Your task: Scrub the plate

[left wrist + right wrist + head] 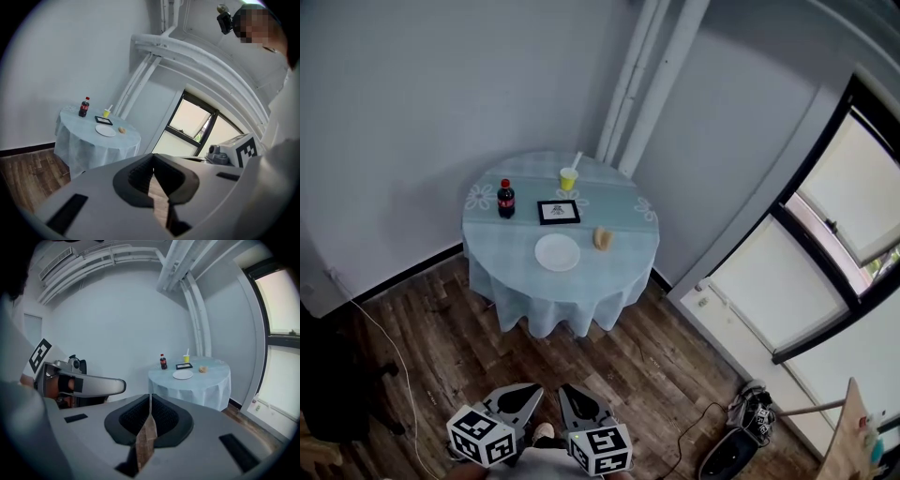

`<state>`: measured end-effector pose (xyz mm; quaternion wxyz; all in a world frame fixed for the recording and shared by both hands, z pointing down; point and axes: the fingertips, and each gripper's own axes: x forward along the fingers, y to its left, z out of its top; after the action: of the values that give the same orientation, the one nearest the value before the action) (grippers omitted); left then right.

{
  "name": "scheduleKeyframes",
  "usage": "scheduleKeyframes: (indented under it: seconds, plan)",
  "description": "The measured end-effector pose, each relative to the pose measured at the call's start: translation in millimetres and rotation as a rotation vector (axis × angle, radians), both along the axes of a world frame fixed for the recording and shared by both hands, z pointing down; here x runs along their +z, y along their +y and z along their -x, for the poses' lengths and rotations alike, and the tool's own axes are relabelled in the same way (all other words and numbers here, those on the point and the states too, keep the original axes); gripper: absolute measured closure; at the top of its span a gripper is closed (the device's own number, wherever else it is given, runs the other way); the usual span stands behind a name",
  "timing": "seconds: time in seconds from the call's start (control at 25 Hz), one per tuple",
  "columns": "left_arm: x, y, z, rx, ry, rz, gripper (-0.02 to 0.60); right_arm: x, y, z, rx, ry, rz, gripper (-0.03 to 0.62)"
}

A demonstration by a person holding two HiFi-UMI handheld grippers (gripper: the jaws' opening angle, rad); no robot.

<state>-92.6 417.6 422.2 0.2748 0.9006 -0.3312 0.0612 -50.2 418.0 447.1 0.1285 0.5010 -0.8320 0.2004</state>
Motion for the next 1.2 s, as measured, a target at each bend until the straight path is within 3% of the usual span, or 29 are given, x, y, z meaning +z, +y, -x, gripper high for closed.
scheduleKeyframes:
  seconds: [0.24,0.52,0.72,1.2]
  plan:
    - [18,0,-4,0.020,-0.093,-0.003,0.574,10,-2,-6,0.004,-0.021,0.026,0.557]
    - [23,-7,-5,0.012,-0.040,0.029,0.574,18,-6,-8,0.000,-0.021,0.054,0.557]
    - [24,-22,-5,0.029,-0.064,0.009,0.574,21,-21,-14,0.038,-0.022,0.064,0.557]
    - [24,-90,0,0.058,-0.030,0.024,0.574,18,-82,-11,0.086,-0.024,0.070,0.557]
